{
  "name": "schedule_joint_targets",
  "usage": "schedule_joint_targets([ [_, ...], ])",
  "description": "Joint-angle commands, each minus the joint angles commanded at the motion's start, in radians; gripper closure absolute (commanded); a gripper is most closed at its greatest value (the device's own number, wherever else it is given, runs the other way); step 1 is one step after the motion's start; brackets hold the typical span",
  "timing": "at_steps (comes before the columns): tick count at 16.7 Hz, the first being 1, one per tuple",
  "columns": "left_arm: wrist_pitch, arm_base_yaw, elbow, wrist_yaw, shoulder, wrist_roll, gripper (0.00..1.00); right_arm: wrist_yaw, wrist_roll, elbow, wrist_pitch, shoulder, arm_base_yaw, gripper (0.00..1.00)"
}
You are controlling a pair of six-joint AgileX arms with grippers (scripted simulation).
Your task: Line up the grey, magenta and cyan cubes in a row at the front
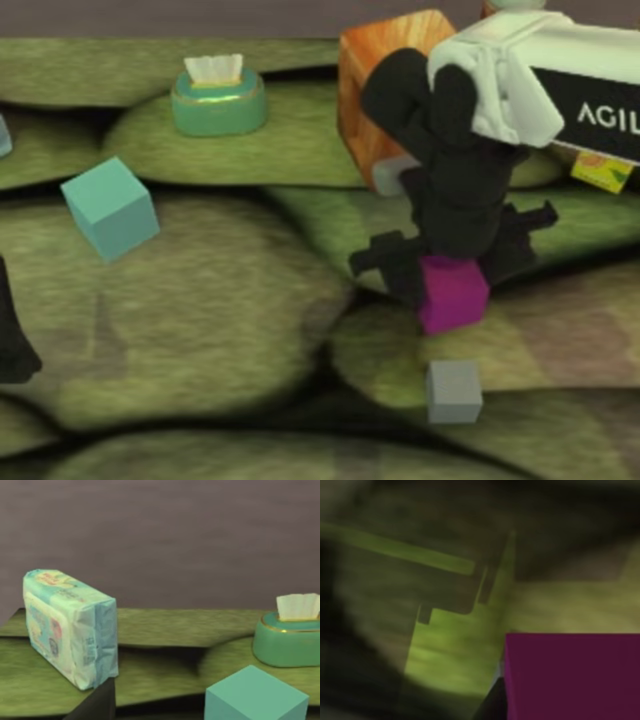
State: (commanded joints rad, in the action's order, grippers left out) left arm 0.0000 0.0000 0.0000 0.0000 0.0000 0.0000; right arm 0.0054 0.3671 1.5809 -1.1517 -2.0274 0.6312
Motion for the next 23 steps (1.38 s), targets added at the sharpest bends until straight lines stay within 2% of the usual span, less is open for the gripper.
schedule_joint_targets([
  [4, 0.000, 0.000, 0.000, 0.000, 0.000, 0.000, 0.00, 0.007, 0.315, -0.005, -0.008, 0.023, 0.133, 1.00],
  [8, 0.000, 0.000, 0.000, 0.000, 0.000, 0.000, 0.00, 0.015, 0.478, -0.011, -0.003, 0.051, 0.213, 1.00],
  [16, 0.000, 0.000, 0.000, 0.000, 0.000, 0.000, 0.00, 0.013, 0.494, -0.024, 0.015, 0.048, 0.220, 1.00],
  [23, 0.000, 0.000, 0.000, 0.000, 0.000, 0.000, 0.00, 0.016, 0.500, -0.186, 0.246, -0.017, 0.227, 1.00],
])
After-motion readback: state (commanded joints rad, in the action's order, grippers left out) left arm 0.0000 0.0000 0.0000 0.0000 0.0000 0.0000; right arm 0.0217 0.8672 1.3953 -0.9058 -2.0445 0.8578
